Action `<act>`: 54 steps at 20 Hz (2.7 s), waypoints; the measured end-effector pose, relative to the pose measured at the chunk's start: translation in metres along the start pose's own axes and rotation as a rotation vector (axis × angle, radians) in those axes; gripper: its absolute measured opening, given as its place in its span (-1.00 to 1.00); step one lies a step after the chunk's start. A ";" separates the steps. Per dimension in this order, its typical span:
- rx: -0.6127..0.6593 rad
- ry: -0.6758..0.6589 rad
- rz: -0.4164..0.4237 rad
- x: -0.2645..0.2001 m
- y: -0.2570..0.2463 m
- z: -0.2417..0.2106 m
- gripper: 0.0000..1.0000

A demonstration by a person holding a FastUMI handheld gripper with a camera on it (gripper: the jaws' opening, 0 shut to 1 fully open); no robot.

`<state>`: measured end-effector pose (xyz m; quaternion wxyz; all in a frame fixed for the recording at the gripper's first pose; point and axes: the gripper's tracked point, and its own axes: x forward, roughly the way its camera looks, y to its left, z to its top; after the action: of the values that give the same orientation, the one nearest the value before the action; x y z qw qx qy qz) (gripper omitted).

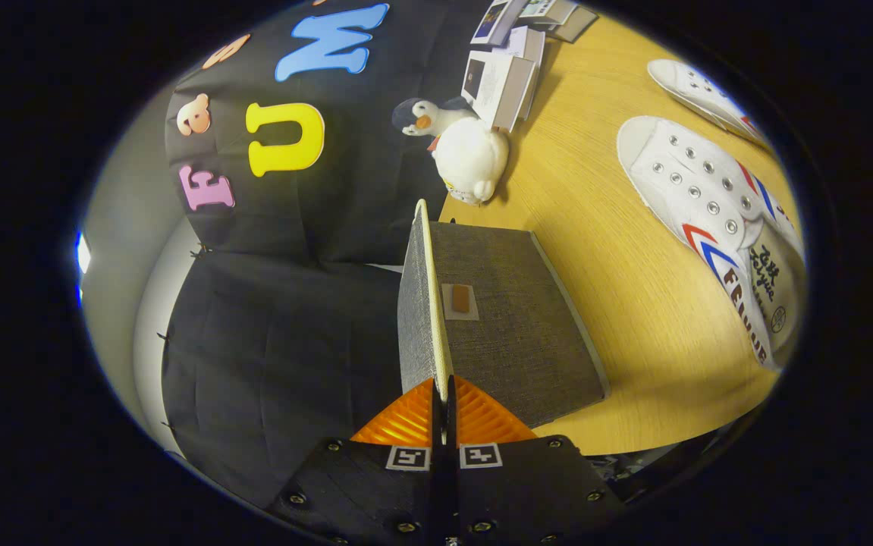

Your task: Open the storage box then place both shoes into the box .Put the left shoe in first, then the right shoe, with the right side of both shoes facing outward in a uniform manner.

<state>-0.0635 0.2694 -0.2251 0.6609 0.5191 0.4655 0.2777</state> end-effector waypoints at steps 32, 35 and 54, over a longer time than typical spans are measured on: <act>-0.648 0.050 0.092 0.114 0.202 -0.145 -0.83; -0.722 0.065 0.092 0.118 0.202 -0.152 0.12; -0.967 -0.305 -0.296 -0.036 0.103 0.058 0.96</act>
<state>-0.0137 0.2455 -0.1146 0.9173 0.1181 0.2511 0.2857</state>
